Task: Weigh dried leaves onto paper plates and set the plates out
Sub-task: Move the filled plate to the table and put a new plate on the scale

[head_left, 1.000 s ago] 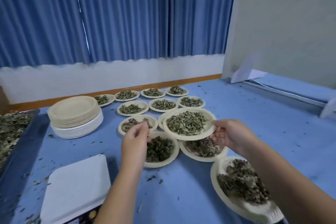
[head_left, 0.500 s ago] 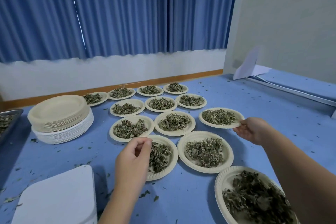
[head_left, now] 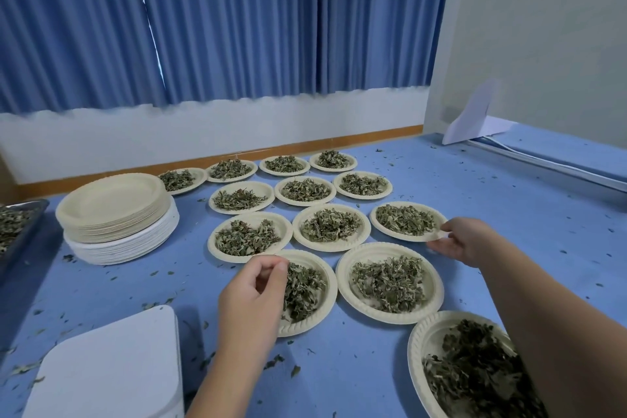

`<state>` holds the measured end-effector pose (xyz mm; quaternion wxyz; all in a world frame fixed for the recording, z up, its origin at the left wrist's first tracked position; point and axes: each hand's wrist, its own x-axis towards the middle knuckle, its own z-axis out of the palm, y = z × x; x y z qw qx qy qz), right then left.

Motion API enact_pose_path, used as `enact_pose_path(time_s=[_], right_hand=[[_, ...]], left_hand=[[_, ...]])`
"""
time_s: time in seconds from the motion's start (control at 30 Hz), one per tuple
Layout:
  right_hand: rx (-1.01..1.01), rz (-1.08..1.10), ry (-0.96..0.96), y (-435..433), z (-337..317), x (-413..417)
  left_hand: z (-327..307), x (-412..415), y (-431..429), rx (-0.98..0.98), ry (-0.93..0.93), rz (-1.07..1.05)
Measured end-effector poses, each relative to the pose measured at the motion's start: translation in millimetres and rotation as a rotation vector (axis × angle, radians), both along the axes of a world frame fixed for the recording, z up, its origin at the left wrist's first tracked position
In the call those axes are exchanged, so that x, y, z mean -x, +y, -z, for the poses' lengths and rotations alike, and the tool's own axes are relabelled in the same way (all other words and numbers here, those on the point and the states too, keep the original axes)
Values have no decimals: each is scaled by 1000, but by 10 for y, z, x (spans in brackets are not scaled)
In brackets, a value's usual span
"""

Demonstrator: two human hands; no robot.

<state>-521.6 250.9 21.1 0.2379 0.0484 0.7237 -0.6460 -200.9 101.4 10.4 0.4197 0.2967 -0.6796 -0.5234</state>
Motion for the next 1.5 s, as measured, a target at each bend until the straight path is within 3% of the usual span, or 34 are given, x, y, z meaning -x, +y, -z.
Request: enact_pose_path(time_s=[0.3,0.43,0.7,0.97,1.1,1.2,1.33,1.47,1.5], right_hand=[[-31,-52,30,19,-114,-165],[81,-58,35,52,-233,-355],[212,-373,20,-428,-538,-1139],[266,-683,-25,-1347,-580,-2237],[226,-769,-21,-1781,-513,-2685],[199,-799,1,-2097,-523,-2946],[22,-843,244,-2543,-620,-3241],[-384,-937,984,-2999,-726,-3394],[-419,-946,1095,-3114,-753,-3420]], left_hand=[[-75,-55,34,-41,42,-7],[-188,-185,17,-103,122,-18],[-417,-860,-376,-71,148,-88],[-343,-1723,-928,115,-280,-217],[-234,-2284,-1191,413,-571,-324],[-131,-2586,-1307,464,-751,-369],[-90,-2636,-1344,493,-794,-386],[-49,-2578,-1328,561,-894,-354],[-28,-2595,-1338,565,-894,-353]])
